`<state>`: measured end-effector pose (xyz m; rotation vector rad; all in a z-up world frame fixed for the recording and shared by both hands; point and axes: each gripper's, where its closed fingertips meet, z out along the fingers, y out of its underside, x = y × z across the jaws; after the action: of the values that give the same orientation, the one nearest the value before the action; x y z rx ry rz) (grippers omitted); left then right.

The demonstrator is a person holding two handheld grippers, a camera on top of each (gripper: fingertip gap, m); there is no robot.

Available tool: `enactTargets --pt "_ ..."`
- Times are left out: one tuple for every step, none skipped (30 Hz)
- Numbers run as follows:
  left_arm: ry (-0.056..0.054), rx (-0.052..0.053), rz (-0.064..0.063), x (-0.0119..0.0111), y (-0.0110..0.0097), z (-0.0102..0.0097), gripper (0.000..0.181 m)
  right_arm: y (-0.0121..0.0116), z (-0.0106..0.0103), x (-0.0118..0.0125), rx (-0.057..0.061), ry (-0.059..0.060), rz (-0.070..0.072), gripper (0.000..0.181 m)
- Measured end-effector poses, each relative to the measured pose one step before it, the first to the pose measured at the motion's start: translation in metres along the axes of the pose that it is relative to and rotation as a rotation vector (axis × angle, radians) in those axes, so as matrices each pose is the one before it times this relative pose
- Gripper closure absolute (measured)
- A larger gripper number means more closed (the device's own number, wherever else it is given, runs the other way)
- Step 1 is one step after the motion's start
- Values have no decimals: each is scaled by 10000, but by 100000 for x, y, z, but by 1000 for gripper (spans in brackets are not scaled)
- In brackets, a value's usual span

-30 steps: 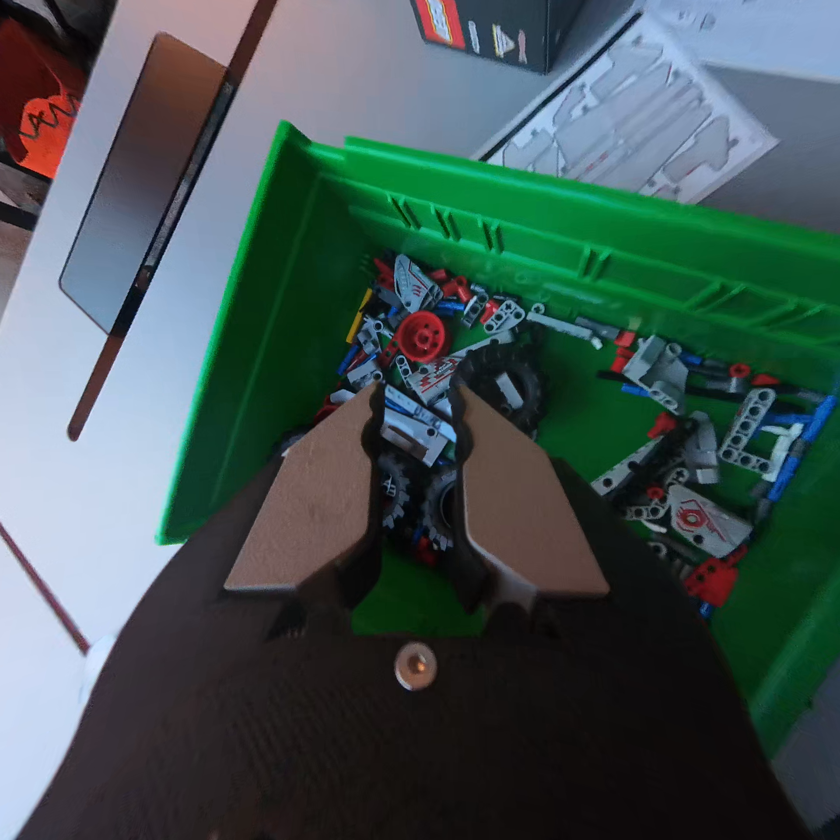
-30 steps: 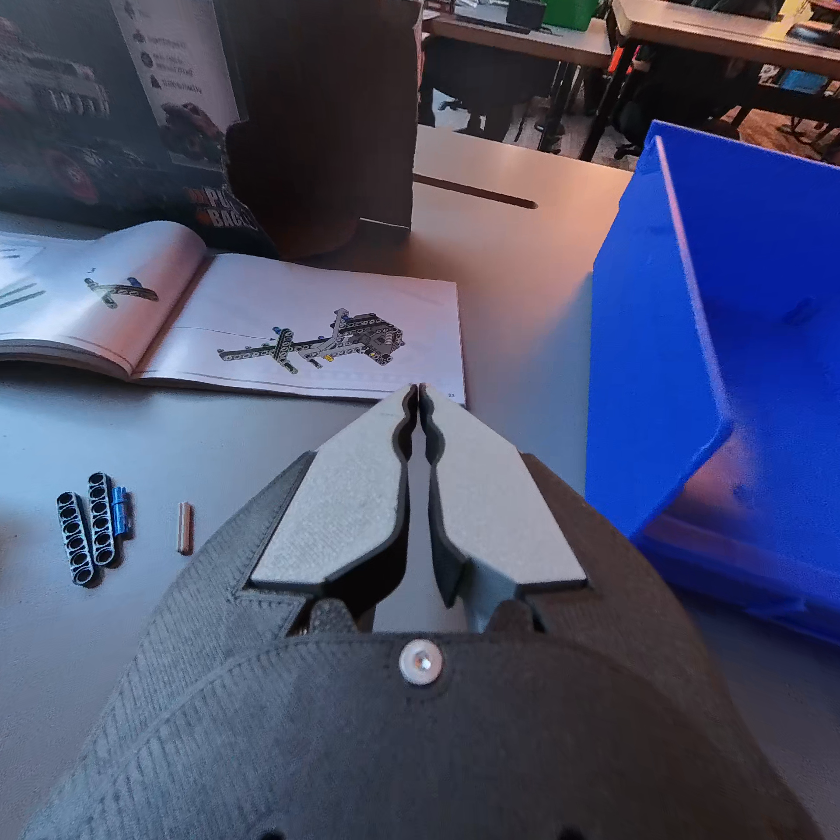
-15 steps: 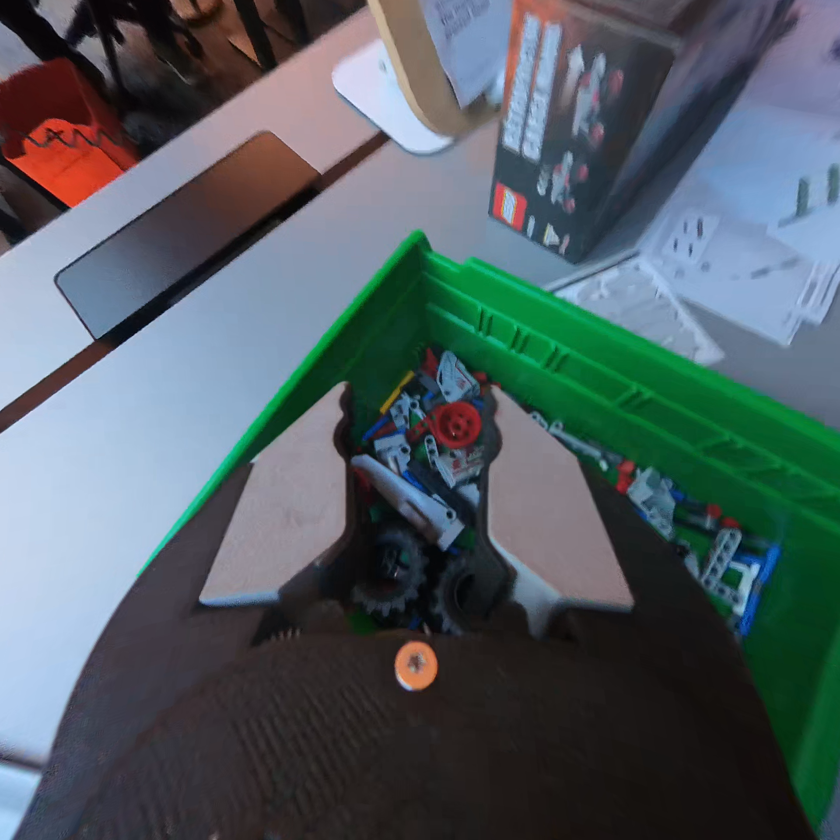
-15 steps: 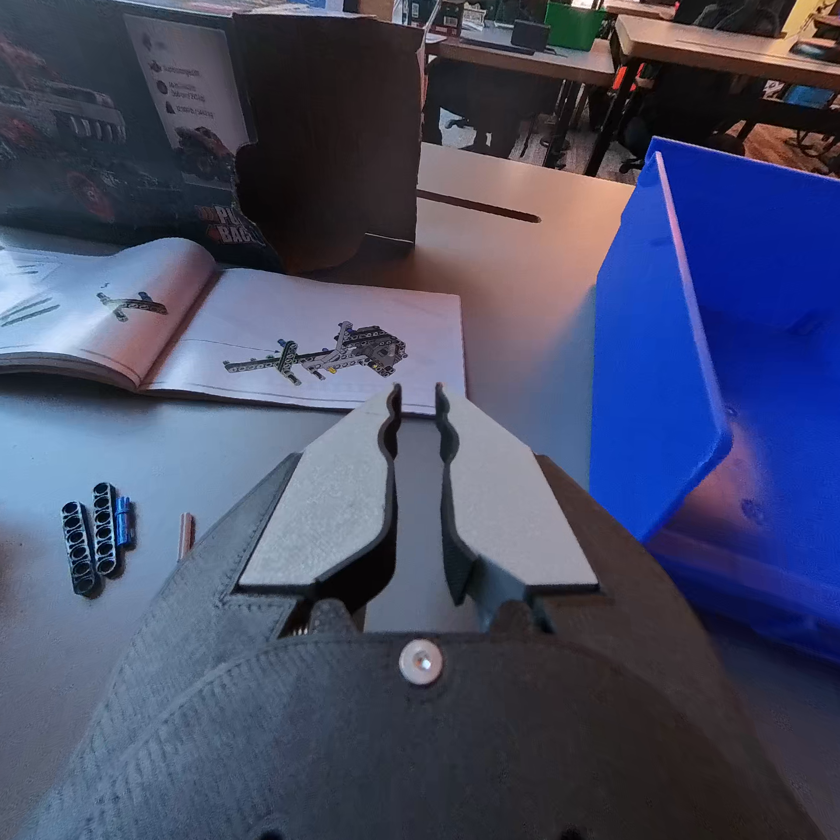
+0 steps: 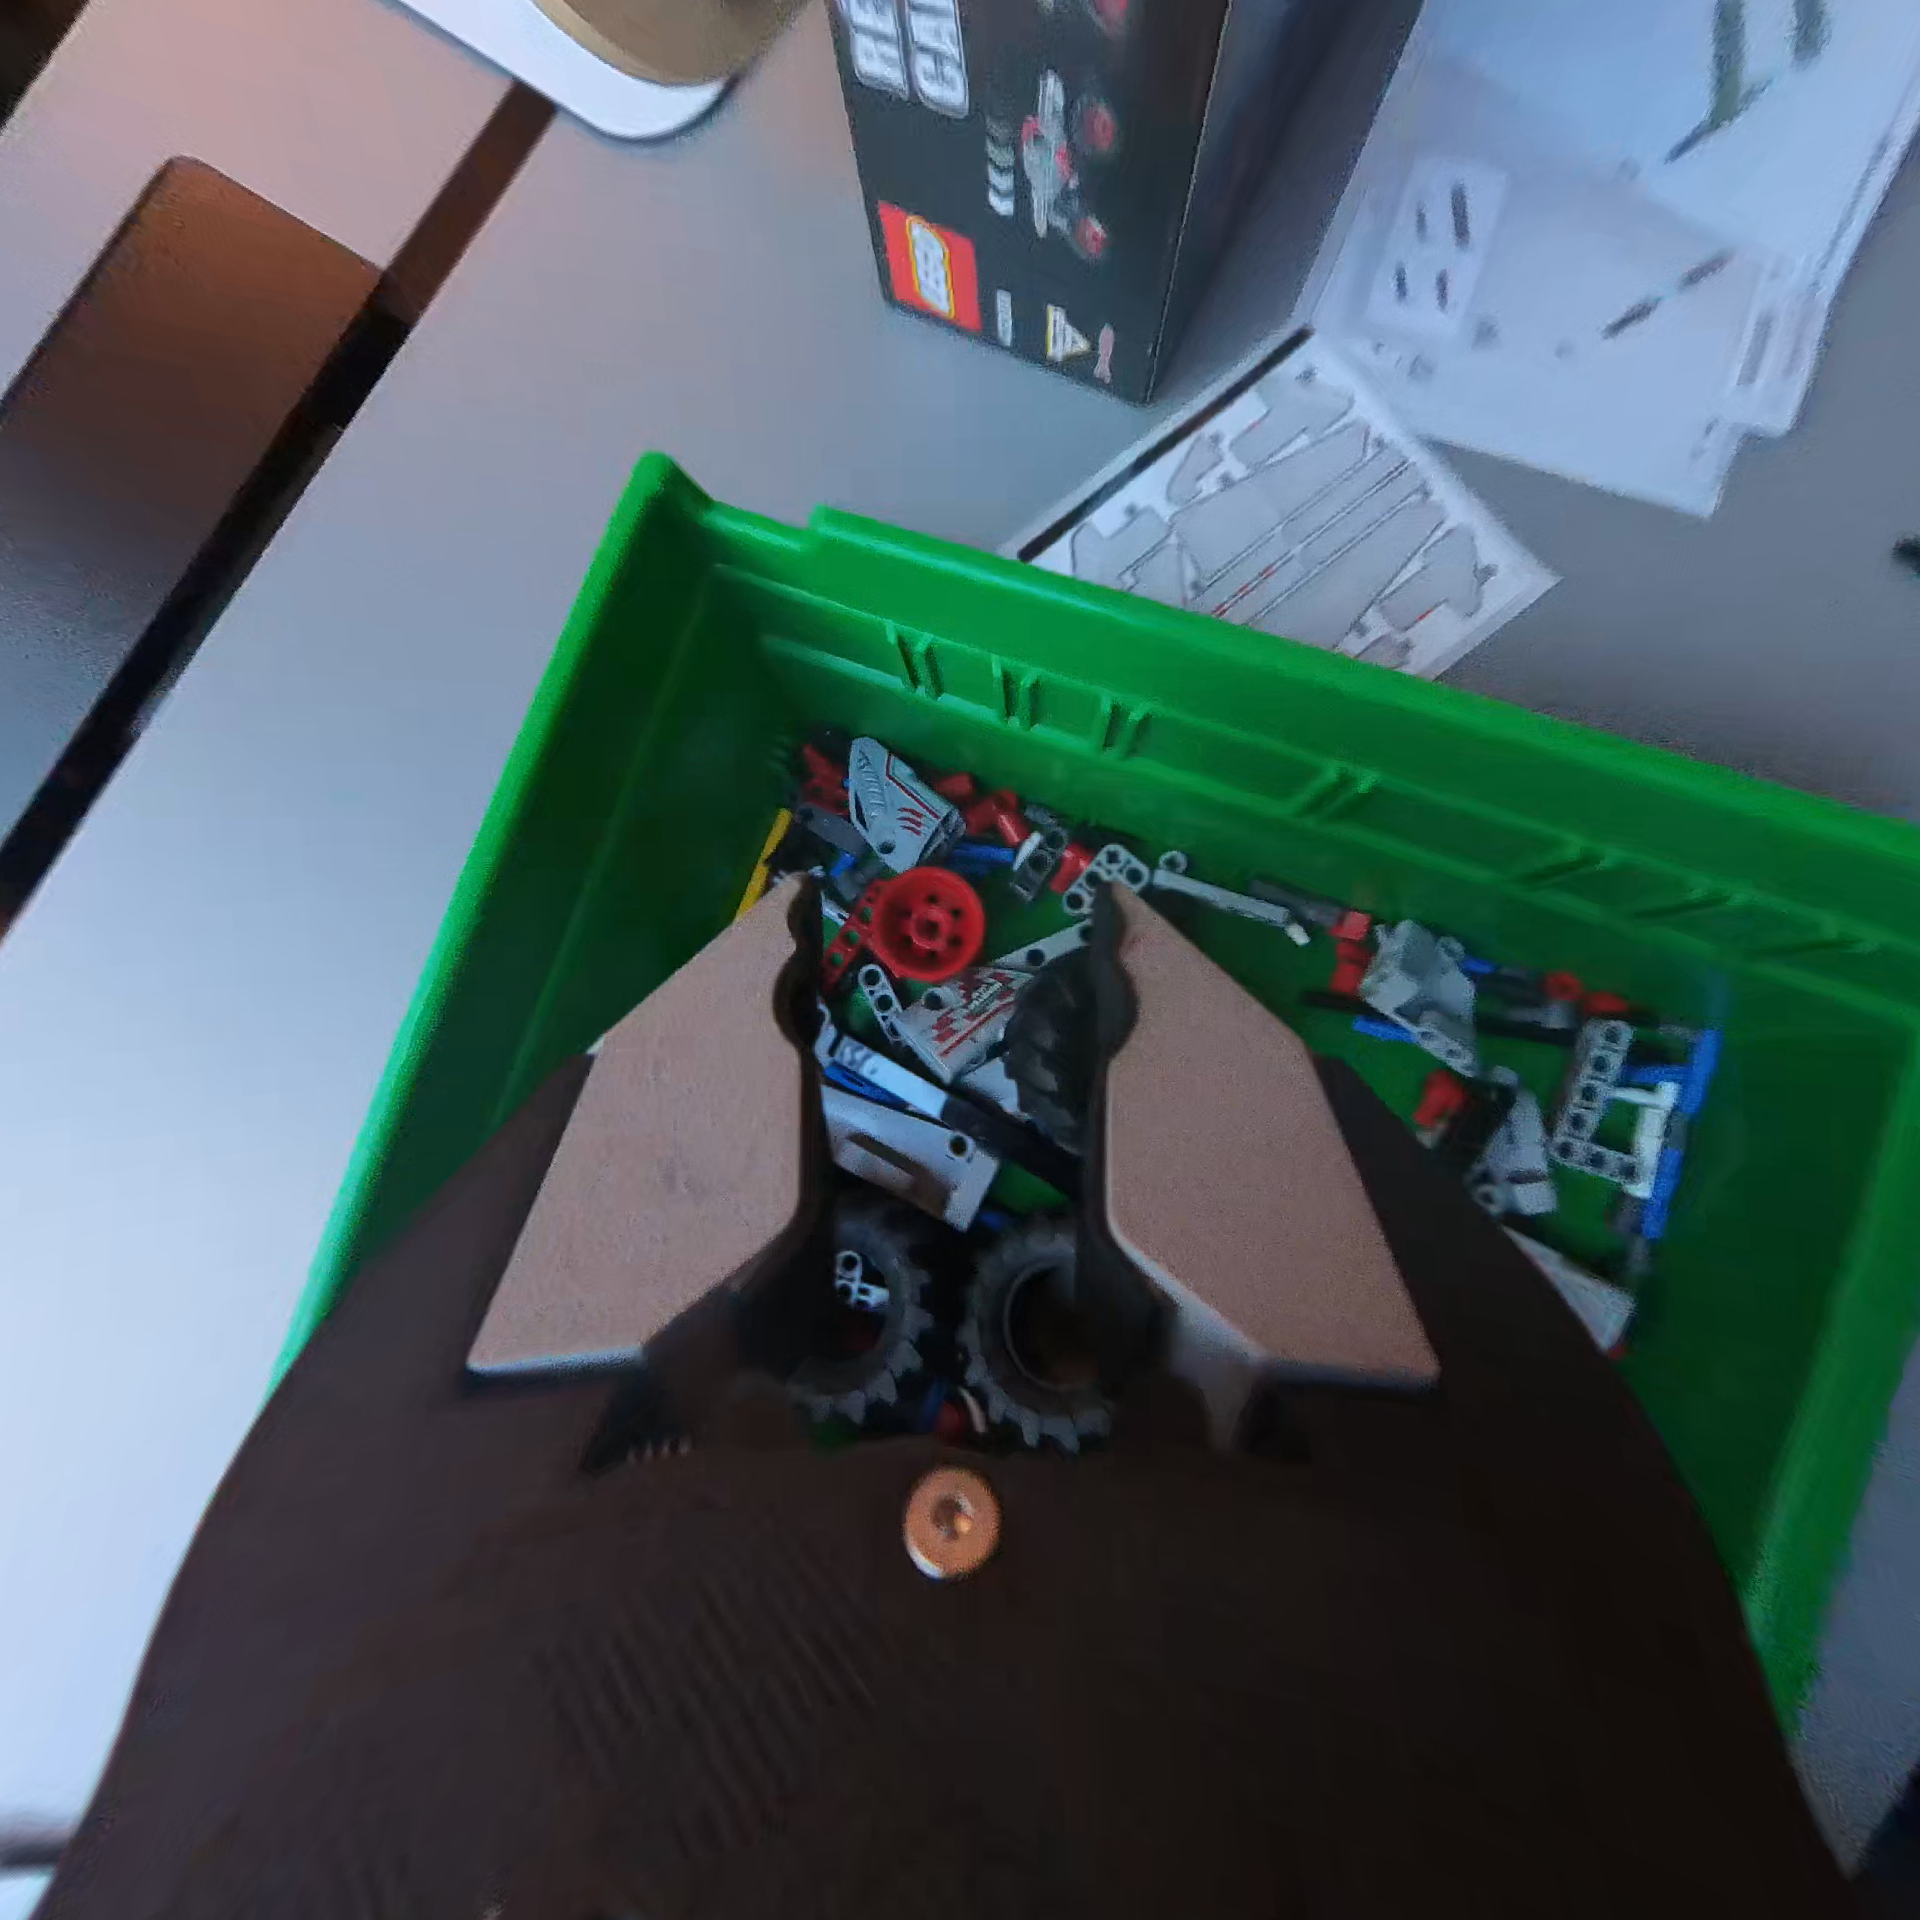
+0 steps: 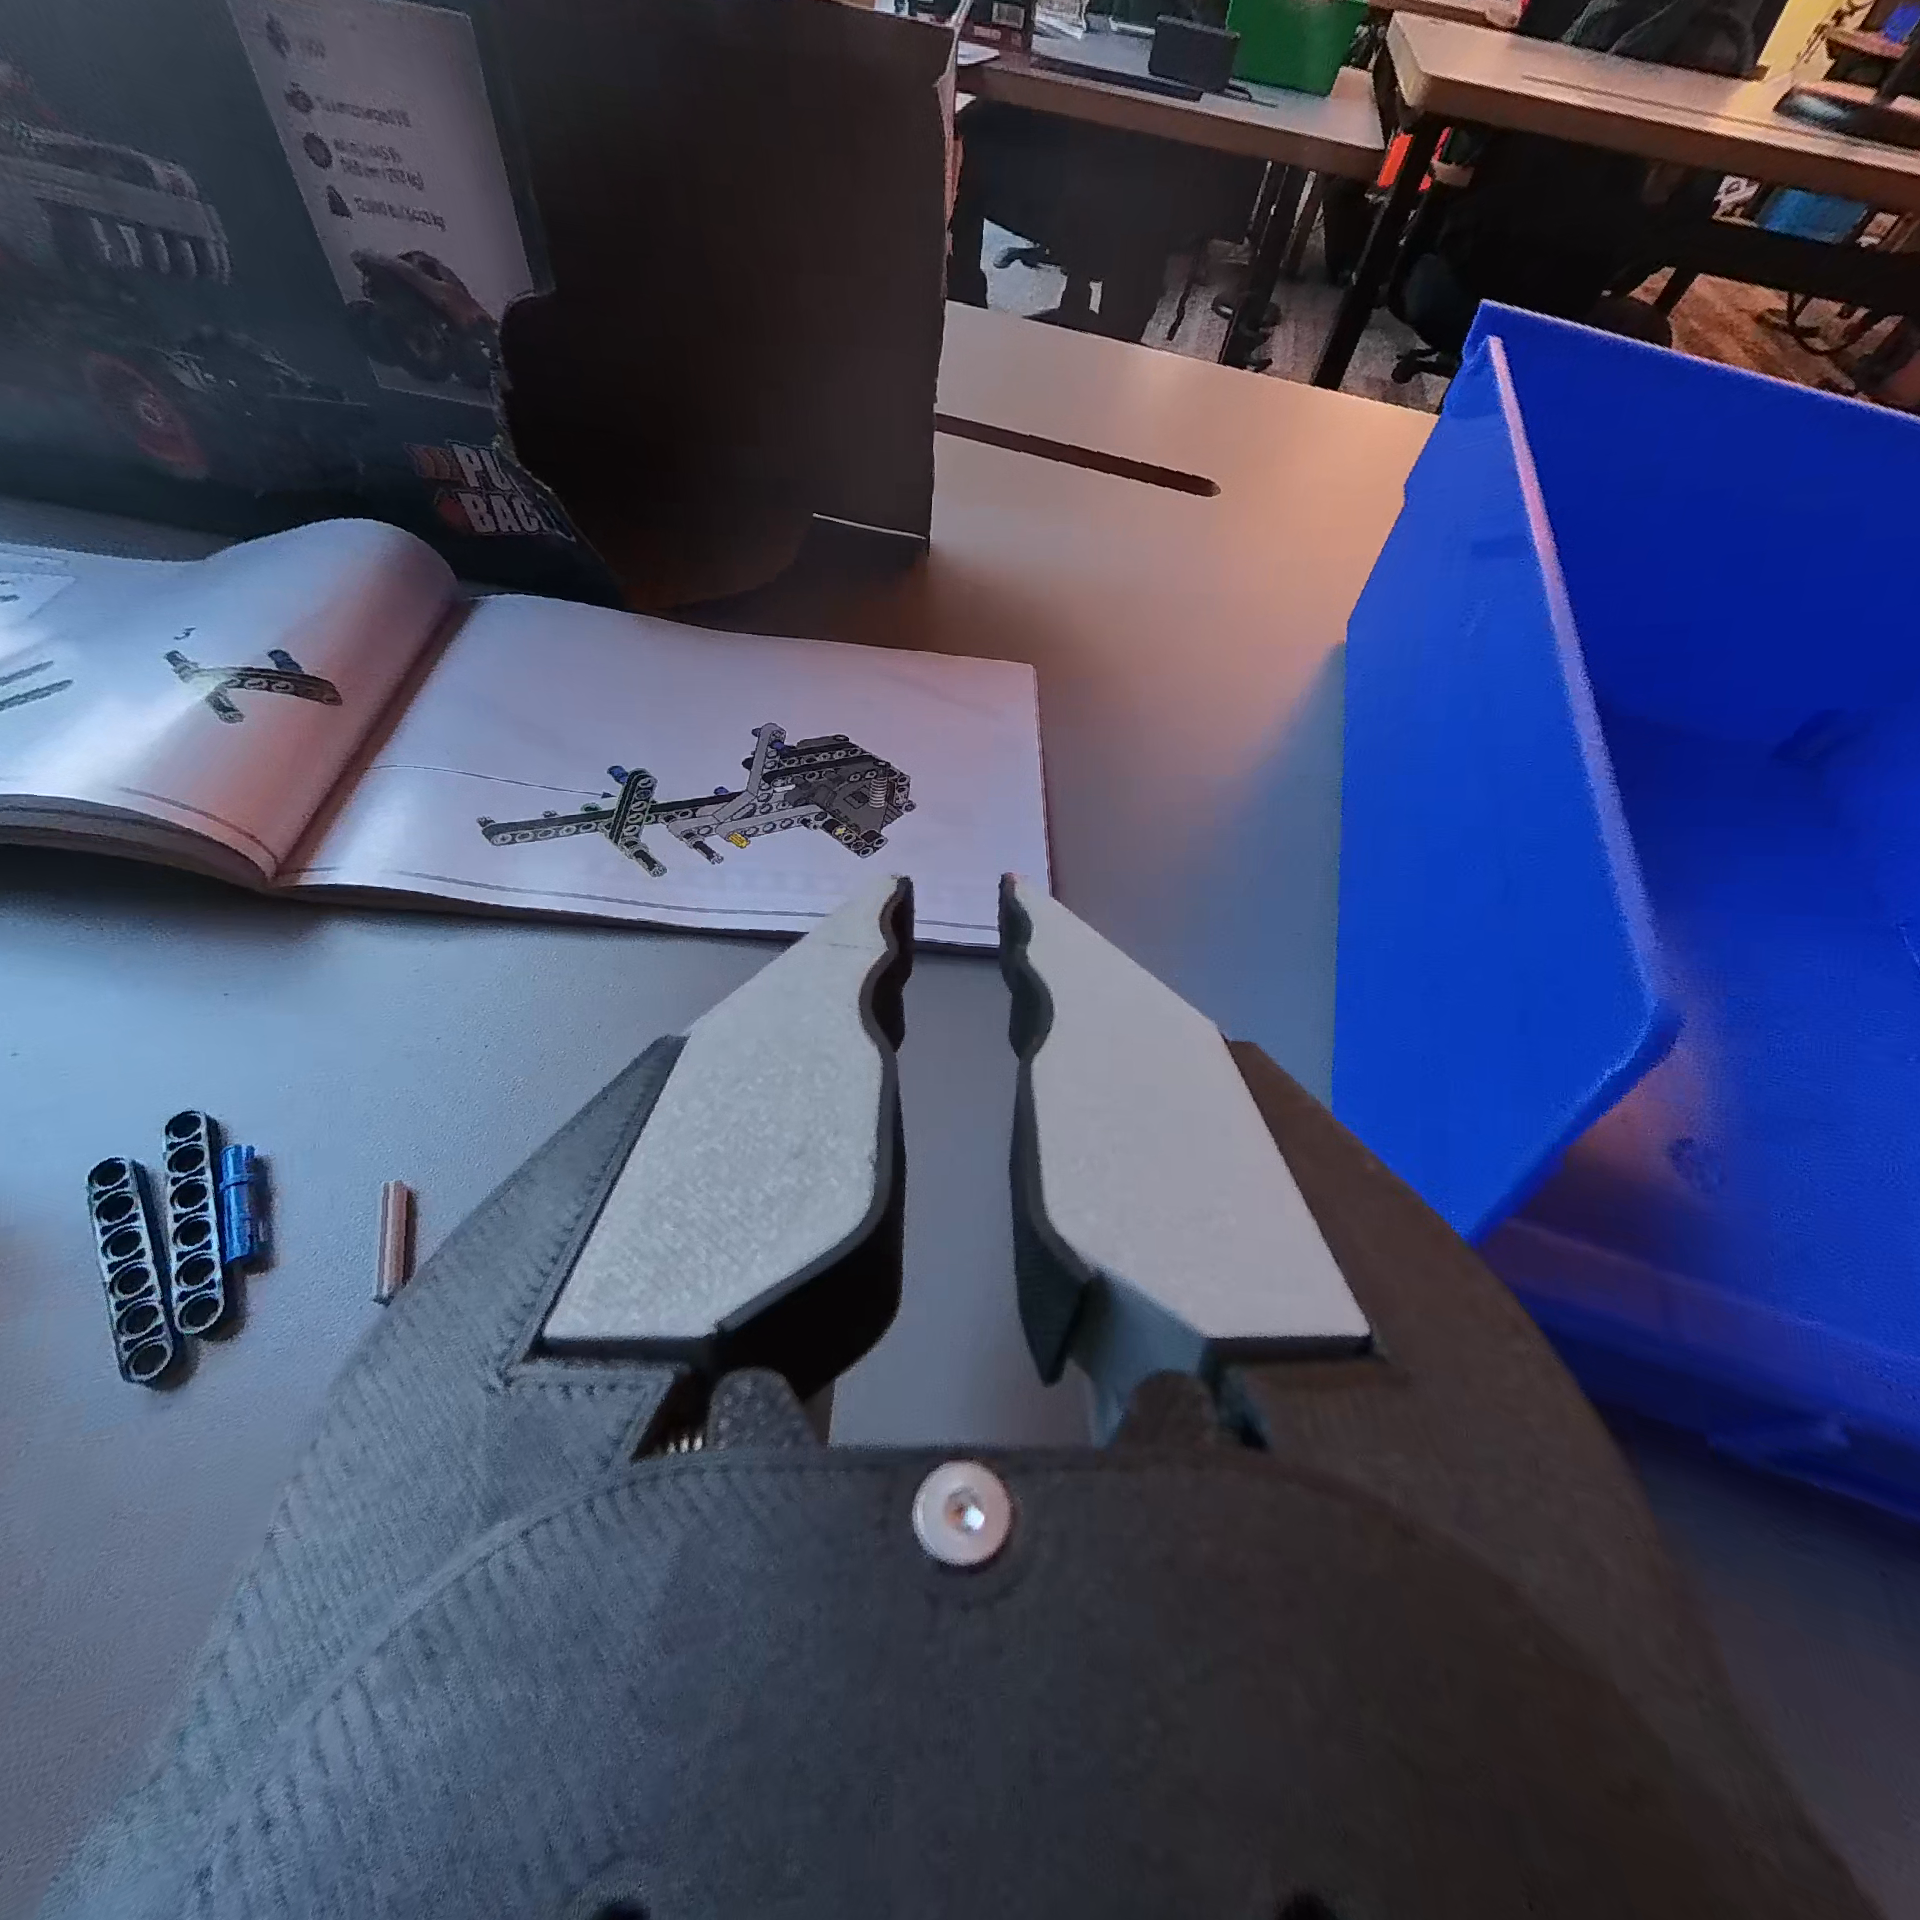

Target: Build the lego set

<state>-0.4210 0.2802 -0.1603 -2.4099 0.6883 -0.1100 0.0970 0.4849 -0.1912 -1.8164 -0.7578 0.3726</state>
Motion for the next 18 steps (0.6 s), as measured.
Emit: enactTargets --pt "-129 -268 281 26 49 630 131 22 20 11 -20 17 -16 168" --pt "112 -320 307 433 140 692 132 28 21 -7 -27 8 -19 168" --pt "190 -364 329 543 209 723 133 31 18 -62 -22 -14 -37 168" --pt "61 -382 324 301 287 754 134 3 12 -54 -5 -5 -47 169" --pt "18 -452 288 188 459 783 135 -16 -4 -43 7 4 -51 169" --pt "54 -553 224 168 652 772 138 -7 -6 -60 8 -2 -50 170" --pt "32 -557 96 64 721 734 141 -38 -27 -40 25 2 -45 170" --pt "-38 -331 -58 -152 439 503 144 -46 -44 -38 38 5 -39 171" --pt "-516 -531 -64 -1060 790 195 147 -48 -45 -32 43 -1 -29 171" --pt "-1118 -934 58 -2011 1344 -143 150 -74 -59 -34 51 -2 -24 172" --pt "-1213 -658 161 -2132 1090 -274 160 -65 -68 -30 59 -11 -17 172" --pt "-1020 -98 108 -1882 435 -370 164 -57 -62 -43 49 -12 -2 172" --pt "-508 208 -106 -1195 -3 -381 165 -37 -64 -41 34 -19 11 172" --pt "185 262 -260 -170 -179 -333 161 -23 -46 -62 25 -35 14 172" --pt "524 183 -394 356 -121 -238 156 -18 -25 -44 15 -34 9 172" --pt "576 9 -404 443 89 -116 157 -7 -14 -39 10 -24 0 173" --pt "256 -208 -380 7 426 55 152 -2 1 -22 1 -20 -8 173" --pt "75 -401 -280 -178 754 280 150 6 0 -55 -8 -28 -8 173"
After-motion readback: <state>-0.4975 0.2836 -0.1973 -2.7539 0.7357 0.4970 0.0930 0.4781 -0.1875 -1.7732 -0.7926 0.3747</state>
